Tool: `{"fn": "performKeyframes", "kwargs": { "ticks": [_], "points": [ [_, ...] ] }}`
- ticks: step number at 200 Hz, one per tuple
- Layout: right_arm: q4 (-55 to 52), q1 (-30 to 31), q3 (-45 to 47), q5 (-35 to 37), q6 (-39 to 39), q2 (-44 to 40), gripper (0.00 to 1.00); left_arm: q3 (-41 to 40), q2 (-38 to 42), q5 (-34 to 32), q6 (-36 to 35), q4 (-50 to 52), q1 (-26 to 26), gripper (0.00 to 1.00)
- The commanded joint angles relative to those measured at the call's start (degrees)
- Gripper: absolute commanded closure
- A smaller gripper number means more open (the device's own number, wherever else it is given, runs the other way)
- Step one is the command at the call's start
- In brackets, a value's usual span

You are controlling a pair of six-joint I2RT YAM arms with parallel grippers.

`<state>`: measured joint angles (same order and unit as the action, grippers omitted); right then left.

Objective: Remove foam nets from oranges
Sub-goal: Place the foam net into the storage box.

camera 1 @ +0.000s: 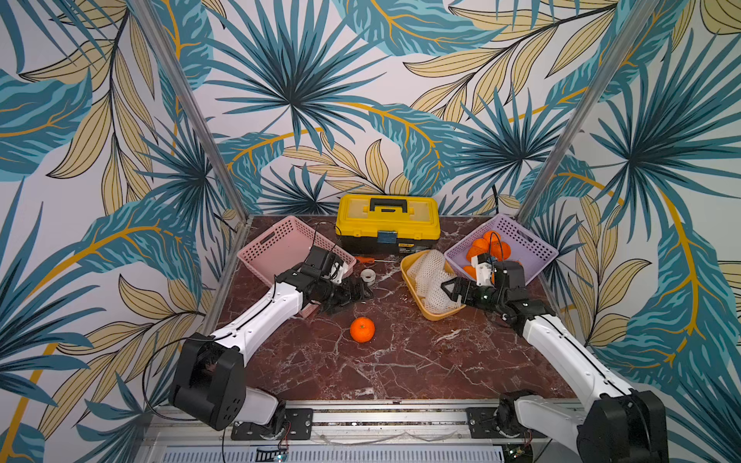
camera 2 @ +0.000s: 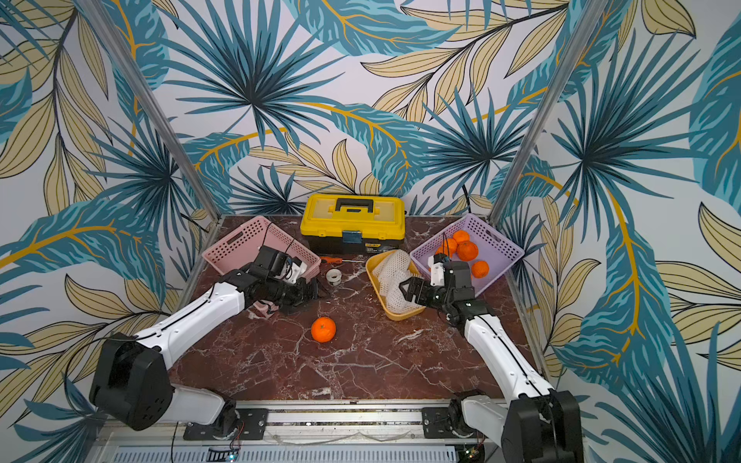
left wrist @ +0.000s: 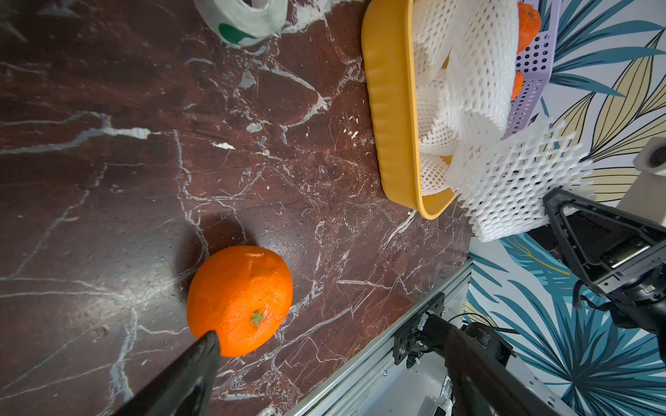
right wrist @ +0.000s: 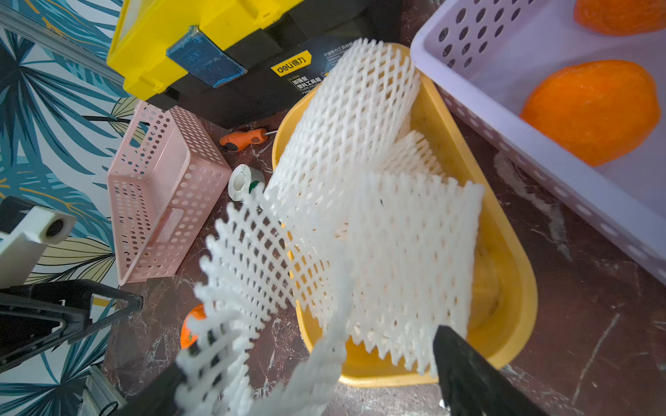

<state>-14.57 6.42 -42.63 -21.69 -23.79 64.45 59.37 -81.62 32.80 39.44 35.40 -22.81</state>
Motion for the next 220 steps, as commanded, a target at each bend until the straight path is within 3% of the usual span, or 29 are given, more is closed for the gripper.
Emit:
{"fn": "performKeyframes", "kwargs": {
  "ticks": [1, 39, 75, 124, 171, 220],
  "points": [
    [2.7, 0.1, 1.7, -1.2, -2.4, -1.9, 0.08, 1.5, 0.7, 0.8, -0.3, -0.7, -1.6, 0.03],
    [6.8, -0.1, 2.7, -3.7, -6.0, -1.4, 0.13, 2.1, 0.4, 2.2, 2.0, -3.9, -4.3, 0.04],
    [9.0, 0.0, 2.9, -6.1, -8.5, 2.9, 0.17, -0.7, -1.0, 7.5, 12.1, -18.4, -7.3, 0.06],
    [14.5, 0.0, 3.3, -8.4, -13.8, 7.1, 0.07, 2.2, -5.5, 8.3, 17.5, -28.1, -13.1, 0.06],
    [24.5, 0.0, 6.1, -10.0, -21.4, 7.6, 0.06, 3.0, -11.7, 10.4, 26.3, -39.5, -15.4, 0.10],
    [26.2, 0.0, 7.5, -8.9, -24.3, 7.2, 0.06, 7.3, -17.8, 10.5, 29.0, -43.4, -16.6, 0.18]
  ]
}}
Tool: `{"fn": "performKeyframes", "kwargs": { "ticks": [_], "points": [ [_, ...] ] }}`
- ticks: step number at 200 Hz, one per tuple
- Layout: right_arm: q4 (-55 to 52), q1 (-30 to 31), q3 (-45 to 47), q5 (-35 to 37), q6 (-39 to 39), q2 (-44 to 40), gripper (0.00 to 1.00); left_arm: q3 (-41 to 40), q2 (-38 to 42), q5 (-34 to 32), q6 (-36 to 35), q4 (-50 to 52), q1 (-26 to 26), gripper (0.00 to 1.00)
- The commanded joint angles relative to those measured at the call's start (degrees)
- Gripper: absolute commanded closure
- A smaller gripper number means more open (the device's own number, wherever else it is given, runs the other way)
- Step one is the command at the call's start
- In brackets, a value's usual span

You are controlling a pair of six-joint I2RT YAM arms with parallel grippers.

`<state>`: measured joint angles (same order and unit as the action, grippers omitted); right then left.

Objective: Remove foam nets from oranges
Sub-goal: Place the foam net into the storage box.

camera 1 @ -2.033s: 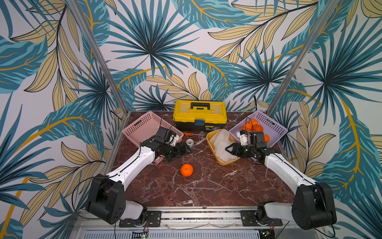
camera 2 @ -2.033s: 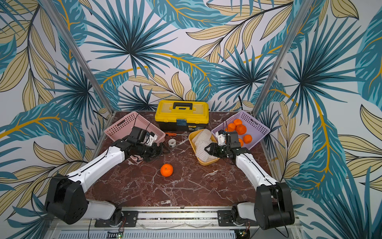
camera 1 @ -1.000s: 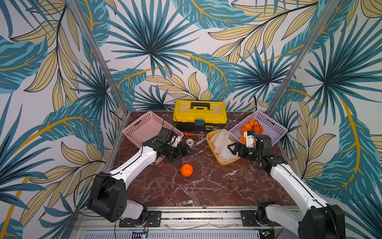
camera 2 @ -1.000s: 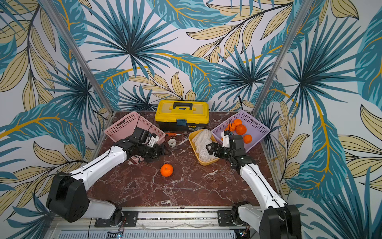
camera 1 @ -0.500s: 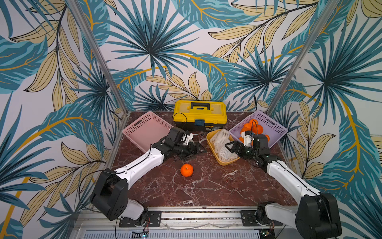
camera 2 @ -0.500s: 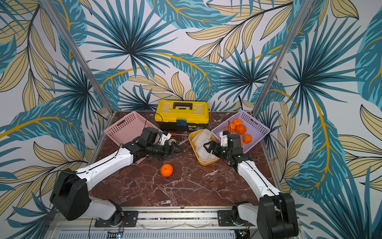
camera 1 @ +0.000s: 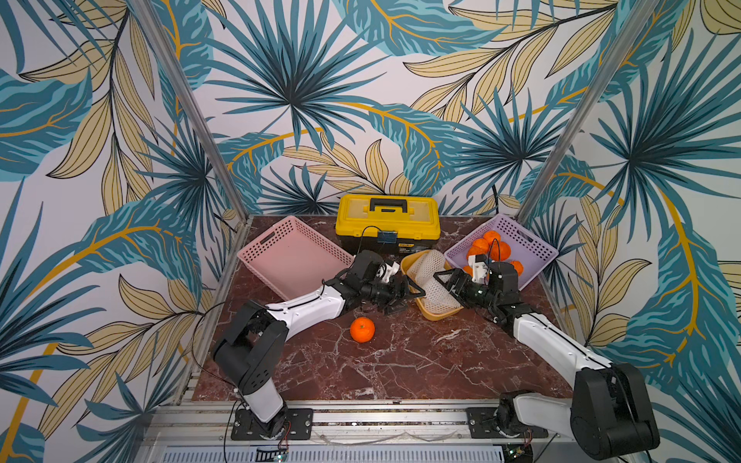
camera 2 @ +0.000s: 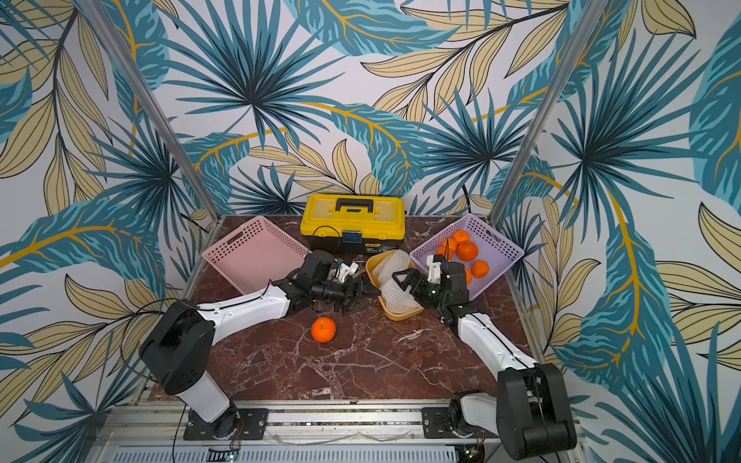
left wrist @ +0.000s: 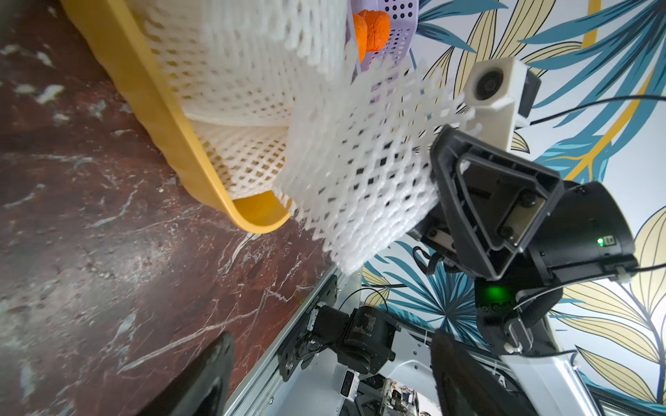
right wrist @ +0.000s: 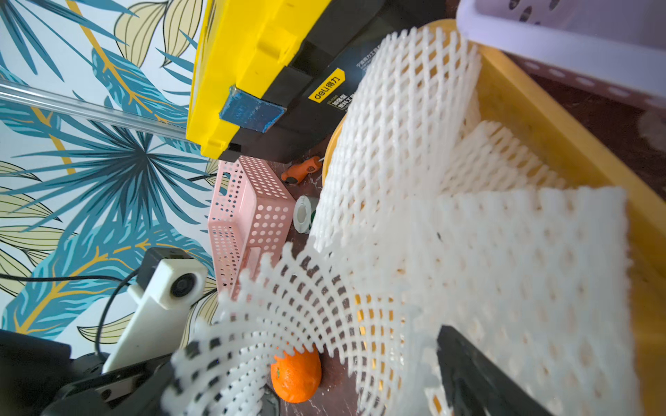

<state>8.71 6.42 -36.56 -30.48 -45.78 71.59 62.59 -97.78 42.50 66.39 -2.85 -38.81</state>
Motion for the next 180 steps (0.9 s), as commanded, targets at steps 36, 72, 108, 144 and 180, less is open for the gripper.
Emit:
{"fn": "performKeyframes", "kwargs": {
  "ticks": [36, 72, 108, 144, 180],
  "points": [
    [1.8, 0.0, 2.0, -0.2, -2.1, -0.6, 0.06, 7.3, -5.3, 1.4, 3.2, -5.2, -1.4, 0.33],
    [1.3, 0.0, 2.6, -0.4, -2.1, -1.8, 0.06, 7.9, -7.1, 0.8, 3.8, -5.4, -1.9, 0.54],
    [0.8, 0.0, 2.8, -0.8, -2.1, -2.7, 0.06, 7.9, -8.0, 0.2, 4.1, -5.3, -2.0, 0.68],
    [-2.2, 0.0, 2.4, -0.2, -0.3, -5.4, 0.05, 7.3, -9.3, -1.0, 4.1, -5.2, -2.0, 0.76],
    [-6.2, -0.1, 1.9, 1.0, 2.3, -6.8, 0.03, 7.3, -12.0, -1.3, 4.5, -5.3, -2.0, 0.79]
  ]
}}
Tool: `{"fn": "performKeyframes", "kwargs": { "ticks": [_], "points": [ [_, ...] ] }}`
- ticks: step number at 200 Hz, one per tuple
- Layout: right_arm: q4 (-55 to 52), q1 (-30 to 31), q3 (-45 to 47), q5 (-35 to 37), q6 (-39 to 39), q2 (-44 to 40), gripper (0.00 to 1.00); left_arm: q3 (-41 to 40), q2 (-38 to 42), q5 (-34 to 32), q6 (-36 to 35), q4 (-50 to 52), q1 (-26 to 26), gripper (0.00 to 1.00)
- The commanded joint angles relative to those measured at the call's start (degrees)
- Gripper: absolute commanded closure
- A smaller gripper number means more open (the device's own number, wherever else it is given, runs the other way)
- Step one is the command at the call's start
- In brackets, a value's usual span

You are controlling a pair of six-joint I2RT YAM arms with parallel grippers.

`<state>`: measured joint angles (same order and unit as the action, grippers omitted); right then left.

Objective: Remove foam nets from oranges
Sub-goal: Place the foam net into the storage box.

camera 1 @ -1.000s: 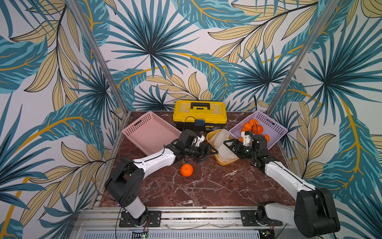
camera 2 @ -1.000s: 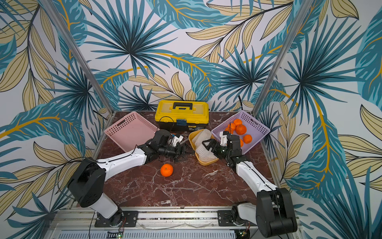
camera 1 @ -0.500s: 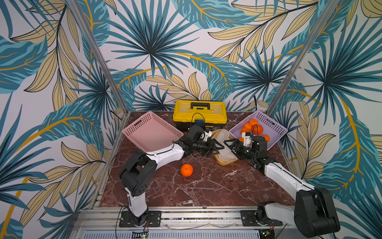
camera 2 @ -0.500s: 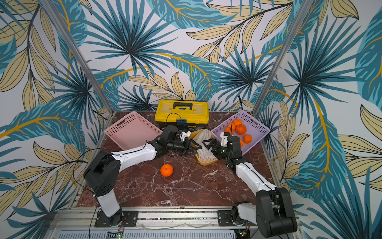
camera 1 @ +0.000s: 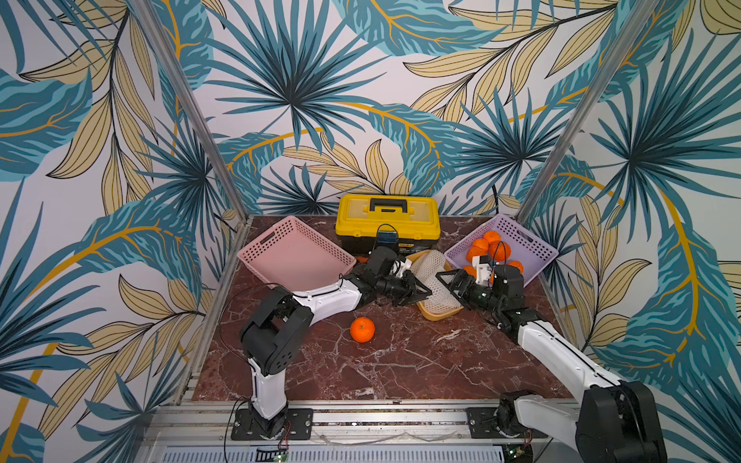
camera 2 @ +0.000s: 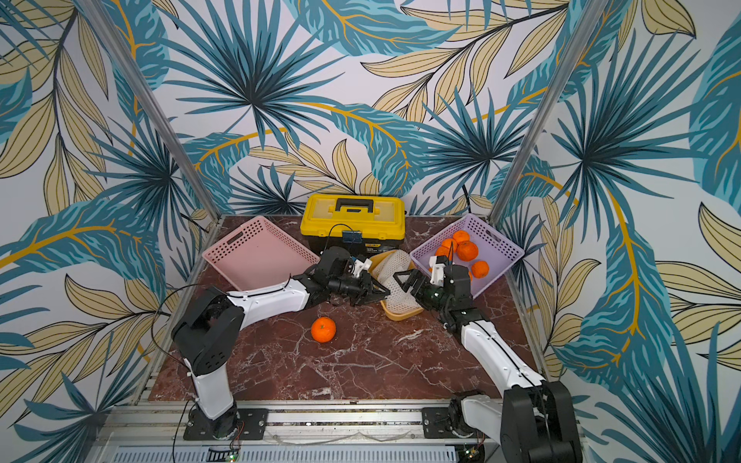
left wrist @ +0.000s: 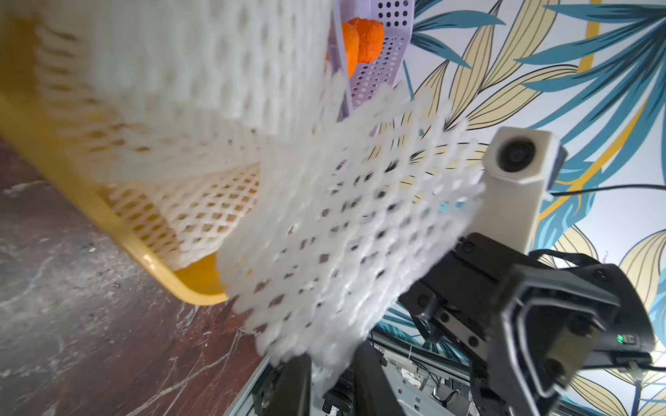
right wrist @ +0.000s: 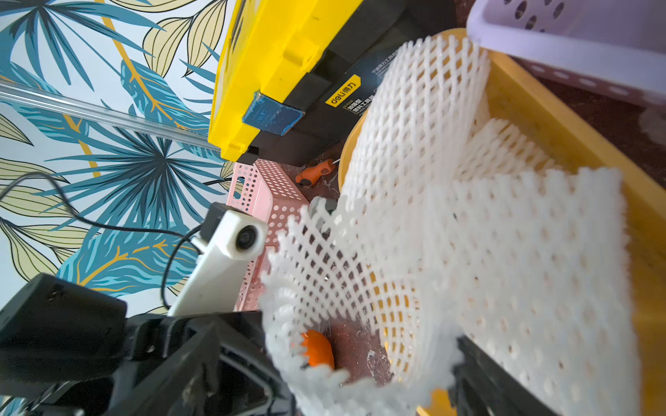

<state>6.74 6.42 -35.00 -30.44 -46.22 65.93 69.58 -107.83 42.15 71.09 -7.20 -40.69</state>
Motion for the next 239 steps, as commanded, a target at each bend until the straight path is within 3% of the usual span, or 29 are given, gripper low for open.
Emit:
{"fn": "performKeyframes", "kwargs": {
  "ticks": [1, 69, 99, 141, 177, 217, 239],
  "points": [
    [-4.3, -0.1, 0.4, 1.0, 2.8, -1.2, 0.03, 0.3, -1.9, -1.0, -0.2, -0.9, -0.1, 0.79],
    [-18.0, -1.5, -3.0, 6.0, 12.2, -6.8, 0.03, 0.2, -3.4, -1.5, -2.0, 2.3, -0.2, 0.68],
    [-24.1, -1.5, -4.5, 7.8, 15.4, -8.6, 0.04, 0.3, -2.8, -1.9, -4.0, 5.8, -0.1, 0.58],
    [-23.6, -1.5, -5.1, 1.0, 16.9, -7.3, 0.19, 0.4, -1.4, -2.2, -6.3, 9.3, -0.1, 0.45],
    [-25.4, -1.5, -5.8, 0.1, 18.2, -5.7, 0.32, 1.1, -0.1, -2.9, -8.1, 12.9, -0.3, 0.36],
    [-26.7, -1.5, -6.1, 1.4, 19.2, -5.8, 0.35, 2.2, 1.2, -4.2, -10.5, 17.0, -0.3, 0.29],
    [-26.8, -1.5, -5.9, 2.4, 19.0, -7.0, 0.31, 2.8, 1.6, -4.3, -11.2, 18.1, -0.3, 0.26]
  ]
}}
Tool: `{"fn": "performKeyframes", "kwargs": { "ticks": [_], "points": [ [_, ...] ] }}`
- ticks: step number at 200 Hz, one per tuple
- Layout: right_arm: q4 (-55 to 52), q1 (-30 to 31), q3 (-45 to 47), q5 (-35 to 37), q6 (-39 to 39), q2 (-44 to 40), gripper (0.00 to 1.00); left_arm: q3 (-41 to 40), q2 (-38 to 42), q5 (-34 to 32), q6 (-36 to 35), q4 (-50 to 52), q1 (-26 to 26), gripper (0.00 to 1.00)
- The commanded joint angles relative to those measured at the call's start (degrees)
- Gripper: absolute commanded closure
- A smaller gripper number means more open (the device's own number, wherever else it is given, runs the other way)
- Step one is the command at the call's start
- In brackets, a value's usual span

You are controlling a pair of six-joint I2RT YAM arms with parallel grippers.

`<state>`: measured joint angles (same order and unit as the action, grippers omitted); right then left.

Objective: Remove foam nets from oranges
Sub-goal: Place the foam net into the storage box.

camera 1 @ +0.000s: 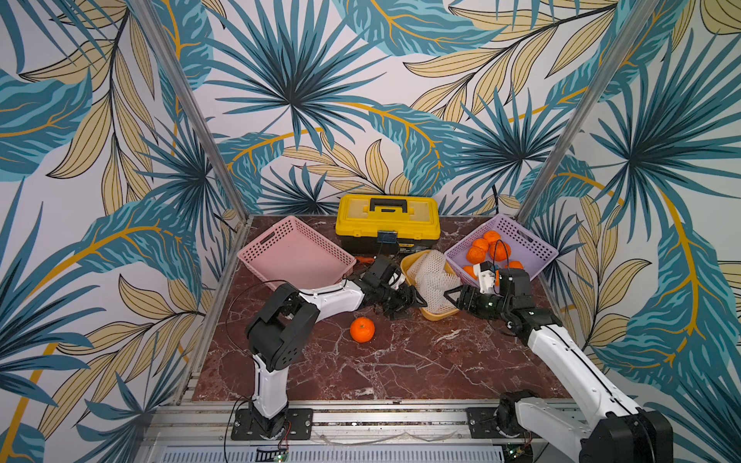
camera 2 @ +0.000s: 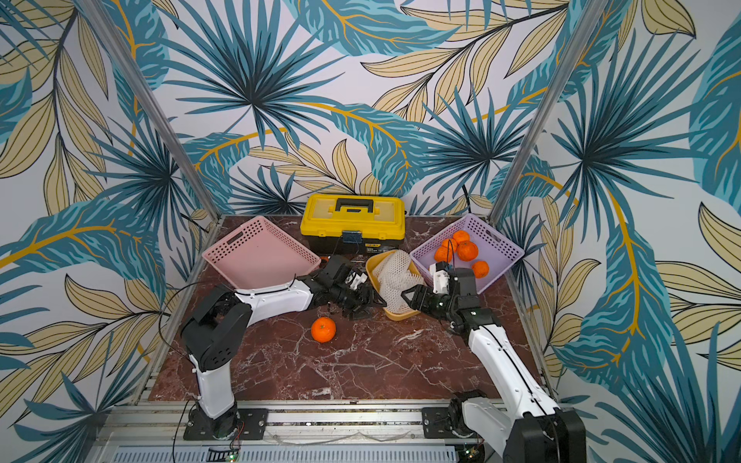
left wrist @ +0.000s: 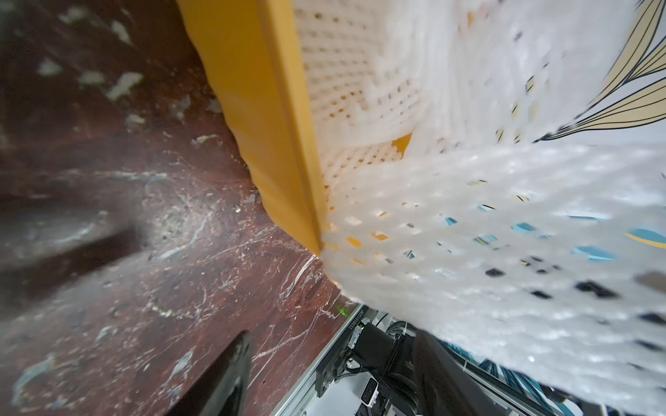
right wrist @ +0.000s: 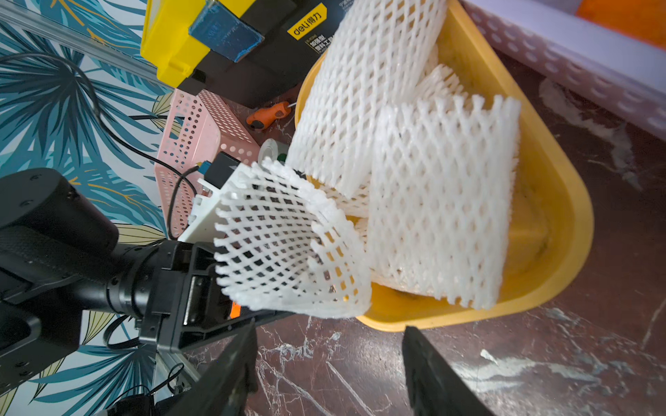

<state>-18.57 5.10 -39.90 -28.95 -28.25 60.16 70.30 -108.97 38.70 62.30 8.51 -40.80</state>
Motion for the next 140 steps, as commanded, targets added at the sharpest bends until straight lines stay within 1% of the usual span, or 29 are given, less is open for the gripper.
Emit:
{"fn": "performKeyframes", "kwargs": {
  "ticks": [1, 22, 57, 60, 104, 133, 140],
  "points": [
    [-1.4, -0.2, -0.9, 1.0, 1.0, -1.3, 0.31, 2.2, 2.8, -0.8, -2.5, 2.4, -0.2, 0.26],
    [-1.2, -0.2, -0.9, 1.9, 0.7, -2.9, 0.27, 3.4, 3.0, -1.2, -3.7, 4.4, -0.2, 0.24],
    [-0.7, -0.2, -0.8, 2.9, 0.1, -5.1, 0.25, 5.7, 3.9, -2.0, -6.0, 6.9, -0.2, 0.20],
    [-0.6, -0.2, -0.7, 2.9, 0.1, -5.3, 0.25, 5.9, 4.0, -2.1, -6.3, 8.4, -0.2, 0.20],
    [4.9, -0.1, 0.9, -0.9, -2.1, -7.4, 0.24, 10.3, 6.1, -3.6, -11.8, 16.1, 0.8, 0.14],
    [5.5, -0.1, 1.5, -0.8, -2.5, -8.8, 0.24, 10.1, 8.4, -3.8, -12.5, 16.7, 2.5, 0.11],
    [8.0, 0.0, 1.7, -1.0, -2.7, -9.1, 0.24, 10.0, 8.7, -3.7, -12.5, 16.7, 2.9, 0.10]
  ]
}}
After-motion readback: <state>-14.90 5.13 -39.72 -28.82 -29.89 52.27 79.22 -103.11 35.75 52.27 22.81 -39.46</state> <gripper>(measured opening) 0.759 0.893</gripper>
